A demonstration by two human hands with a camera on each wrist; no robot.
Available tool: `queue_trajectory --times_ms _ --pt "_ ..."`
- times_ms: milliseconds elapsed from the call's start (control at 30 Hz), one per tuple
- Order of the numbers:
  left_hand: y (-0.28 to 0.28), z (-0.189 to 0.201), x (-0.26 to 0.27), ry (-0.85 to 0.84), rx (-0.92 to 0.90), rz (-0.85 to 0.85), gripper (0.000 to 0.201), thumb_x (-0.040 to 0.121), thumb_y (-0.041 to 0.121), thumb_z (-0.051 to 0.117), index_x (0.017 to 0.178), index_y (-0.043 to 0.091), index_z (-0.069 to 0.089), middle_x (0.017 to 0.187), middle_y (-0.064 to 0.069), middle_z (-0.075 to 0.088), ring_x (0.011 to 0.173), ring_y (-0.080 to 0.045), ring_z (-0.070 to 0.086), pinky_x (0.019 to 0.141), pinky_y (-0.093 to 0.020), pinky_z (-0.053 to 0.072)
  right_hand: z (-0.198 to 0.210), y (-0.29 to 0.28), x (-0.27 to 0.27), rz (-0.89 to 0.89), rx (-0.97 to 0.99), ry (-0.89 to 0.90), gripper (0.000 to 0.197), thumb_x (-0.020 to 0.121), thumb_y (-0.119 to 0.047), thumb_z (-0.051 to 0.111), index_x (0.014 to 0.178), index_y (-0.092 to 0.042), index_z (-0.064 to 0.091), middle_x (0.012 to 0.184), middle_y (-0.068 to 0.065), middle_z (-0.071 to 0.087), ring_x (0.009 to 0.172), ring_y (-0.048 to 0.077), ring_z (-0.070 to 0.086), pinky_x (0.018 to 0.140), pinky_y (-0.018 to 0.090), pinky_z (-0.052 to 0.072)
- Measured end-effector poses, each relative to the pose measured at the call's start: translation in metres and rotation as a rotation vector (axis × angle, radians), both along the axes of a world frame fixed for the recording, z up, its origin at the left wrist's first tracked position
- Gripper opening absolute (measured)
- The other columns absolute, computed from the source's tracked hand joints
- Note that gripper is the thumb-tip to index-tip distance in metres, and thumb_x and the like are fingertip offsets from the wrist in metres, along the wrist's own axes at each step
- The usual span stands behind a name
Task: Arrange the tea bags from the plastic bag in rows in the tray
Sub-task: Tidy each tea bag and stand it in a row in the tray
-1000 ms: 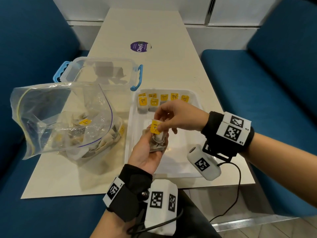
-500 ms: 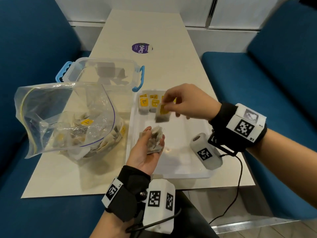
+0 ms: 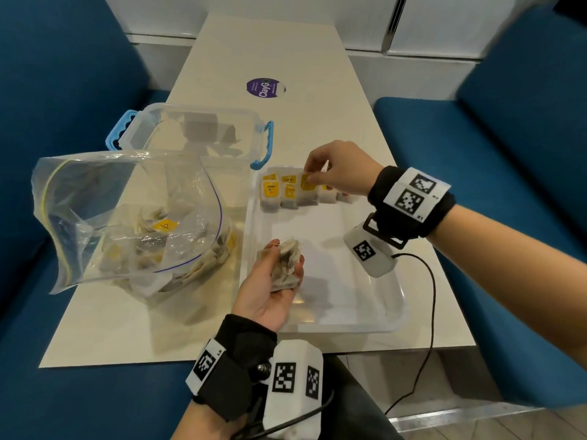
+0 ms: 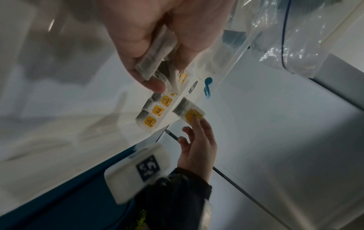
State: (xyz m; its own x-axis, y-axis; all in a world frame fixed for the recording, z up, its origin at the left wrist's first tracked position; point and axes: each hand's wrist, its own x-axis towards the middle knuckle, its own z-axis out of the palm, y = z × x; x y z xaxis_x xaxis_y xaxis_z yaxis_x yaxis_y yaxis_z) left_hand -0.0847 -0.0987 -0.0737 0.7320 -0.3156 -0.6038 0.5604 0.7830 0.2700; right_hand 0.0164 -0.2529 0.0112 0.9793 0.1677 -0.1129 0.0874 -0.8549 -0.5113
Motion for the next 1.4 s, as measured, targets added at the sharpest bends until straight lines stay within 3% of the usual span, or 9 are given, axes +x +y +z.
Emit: queue_trajectory --times_ms 133,267,400,833,1400 --pt "0.002 -0.003 -0.001 0.003 -0.011 -0.004 0.014 0.097 0.015 0.049 0.089 0.012 0.06 0.087 -0.014 0.066 0.075 -0.023 0.06 0.054 -0.021 0.054 -0.014 -0.004 0.011 -0.042 -0.08 0.007 0.012 0.086 -0.014 0.061 0.098 -0.012 0.065 0.096 0.003 0.061 0.066 0.015 0.053 0.055 0.026 0.048" --pt "0.002 -0.005 -0.001 0.009 -0.023 -0.01 0.015 0.097 0.015 0.046 0.091 0.012 0.059 0.09 -0.013 0.064 0.078 -0.023 0.059 0.054 -0.021 0.054 -0.03 -0.009 0.021 -0.085 -0.262 -0.016 0.012 0.086 -0.017 0.059 0.097 -0.018 0.064 0.105 0.002 0.063 0.092 0.022 0.059 0.075 0.032 0.048" --pt "0.002 -0.007 -0.001 0.03 -0.032 -0.013 0.014 0.097 0.015 0.047 0.092 0.012 0.06 0.095 -0.014 0.062 0.08 -0.024 0.058 0.053 -0.021 0.055 -0.042 -0.01 0.028 -0.116 -0.311 0.024 0.014 0.086 -0.015 0.058 0.097 -0.019 0.067 0.109 0.002 0.064 0.098 0.024 0.059 0.077 0.03 0.046" --pt "-0.001 -0.006 -0.003 0.043 -0.028 -0.027 0.014 0.096 0.014 0.048 0.091 0.012 0.061 0.091 -0.013 0.063 0.08 -0.025 0.059 0.054 -0.022 0.055 -0.058 -0.012 0.044 -0.135 -0.315 0.054 0.016 0.087 -0.013 0.057 0.096 -0.021 0.068 0.106 0.0 0.066 0.095 0.022 0.061 0.07 0.028 0.044" --pt "-0.002 -0.004 -0.005 0.04 -0.008 -0.03 0.014 0.096 0.014 0.049 0.092 0.011 0.062 0.089 -0.014 0.064 0.079 -0.025 0.059 0.053 -0.023 0.055 -0.067 -0.016 0.057 -0.149 -0.236 0.061 0.016 0.087 -0.015 0.059 0.098 -0.02 0.067 0.107 0.0 0.066 0.095 0.021 0.06 0.075 0.029 0.047"
